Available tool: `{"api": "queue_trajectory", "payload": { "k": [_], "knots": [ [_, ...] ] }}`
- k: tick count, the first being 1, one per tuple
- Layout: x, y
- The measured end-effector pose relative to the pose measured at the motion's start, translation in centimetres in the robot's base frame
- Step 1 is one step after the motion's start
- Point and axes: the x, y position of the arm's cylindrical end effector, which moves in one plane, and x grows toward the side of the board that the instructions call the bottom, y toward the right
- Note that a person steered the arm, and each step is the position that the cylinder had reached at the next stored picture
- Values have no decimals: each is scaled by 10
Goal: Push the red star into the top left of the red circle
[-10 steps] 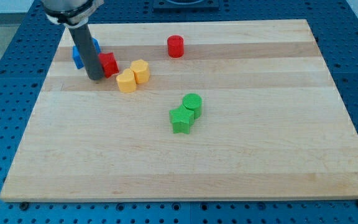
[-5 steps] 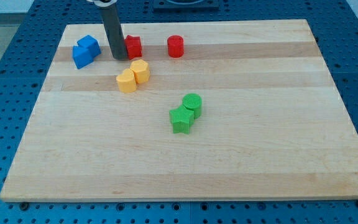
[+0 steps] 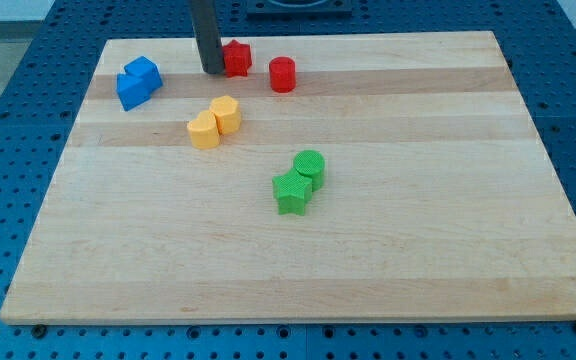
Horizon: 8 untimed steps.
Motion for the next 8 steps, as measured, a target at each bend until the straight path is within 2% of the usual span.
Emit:
{"api": "queue_trajectory", "payload": {
  "k": [2, 8],
  "knots": [
    [-37, 0],
    [-19, 30]
  ]
}}
